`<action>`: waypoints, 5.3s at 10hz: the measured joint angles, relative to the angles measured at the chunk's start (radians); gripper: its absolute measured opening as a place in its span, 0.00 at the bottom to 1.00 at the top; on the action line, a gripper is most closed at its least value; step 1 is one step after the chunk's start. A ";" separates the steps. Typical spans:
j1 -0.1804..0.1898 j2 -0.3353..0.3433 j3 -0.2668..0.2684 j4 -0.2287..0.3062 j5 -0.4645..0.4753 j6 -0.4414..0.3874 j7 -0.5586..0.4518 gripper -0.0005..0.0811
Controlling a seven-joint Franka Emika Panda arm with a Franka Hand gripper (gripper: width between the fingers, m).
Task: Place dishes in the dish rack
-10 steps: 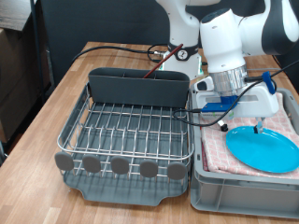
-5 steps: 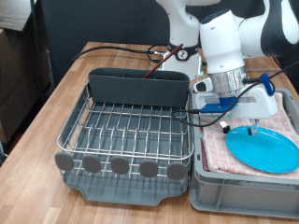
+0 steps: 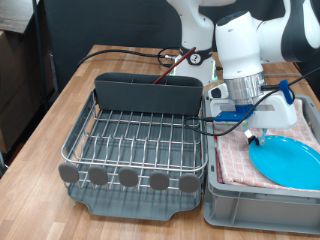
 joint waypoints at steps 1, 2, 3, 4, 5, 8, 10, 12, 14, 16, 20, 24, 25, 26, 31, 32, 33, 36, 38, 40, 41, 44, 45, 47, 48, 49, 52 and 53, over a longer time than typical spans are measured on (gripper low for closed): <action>0.001 0.000 -0.002 0.000 -0.015 0.000 0.013 0.08; 0.003 0.000 -0.007 0.000 -0.034 0.000 0.029 0.05; 0.007 -0.001 -0.014 -0.001 -0.060 0.000 0.054 0.05; 0.019 -0.006 -0.033 -0.005 -0.106 -0.001 0.096 0.05; 0.035 -0.017 -0.059 -0.013 -0.165 -0.004 0.149 0.05; 0.089 -0.079 -0.158 -0.050 -0.387 -0.046 0.337 0.05; 0.122 -0.139 -0.235 -0.077 -0.600 -0.102 0.510 0.03; 0.127 -0.205 -0.277 -0.101 -0.772 -0.161 0.643 0.03; 0.125 -0.267 -0.299 -0.114 -0.914 -0.231 0.745 0.03; 0.118 -0.328 -0.307 -0.115 -1.046 -0.325 0.837 0.03; 0.111 -0.445 -0.307 -0.095 -1.212 -0.529 0.921 0.03; 0.110 -0.494 -0.309 0.002 -1.311 -0.803 0.908 0.03; 0.110 -0.493 -0.313 0.025 -1.309 -0.837 0.904 0.03; 0.111 -0.491 -0.320 0.033 -1.308 -0.850 0.899 0.03; 0.109 -0.497 -0.325 0.084 -1.410 -0.986 0.876 0.03; 0.103 -0.500 -0.335 0.102 -1.455 -1.031 0.837 0.03; 0.093 -0.502 -0.351 0.119 -1.501 -1.077 0.783 0.03; 0.059 -0.502 -0.408 0.148 -1.636 -1.168 0.600 0.03; 0.035 -0.502 -0.457 0.148 -1.717 -1.137 0.493 0.03; 0.015 -0.499 -0.520 0.148 -1.774 -1.034 0.339 0.03; 0.012 -0.494 -0.532 0.148 -1.778 -0.998 0.269 0.03; 0.012 -0.488 -0.536 0.148 -1.824 -0.989 0.293 0.03; 0.012 -0.479 -0.549 0.148 -1.843 -0.952 0.282 0.03; 0.011 -0.450 -0.581 0.149 -1.856 -0.866 0.246 0.03; 0.011 -0.431 -0.596 0.152 -1.856 -0.829 0.227 0.03; 0.011 -0.414 -0.609 0.157 -1.856 -0.806 0.215 0.03; 0.011 -0.378 -0.631 0.173 -1.856 -0.779 0.180 0.03; 0.011 -0.371 -0.634 0.179 -1.862 -0.776 0.170 0.03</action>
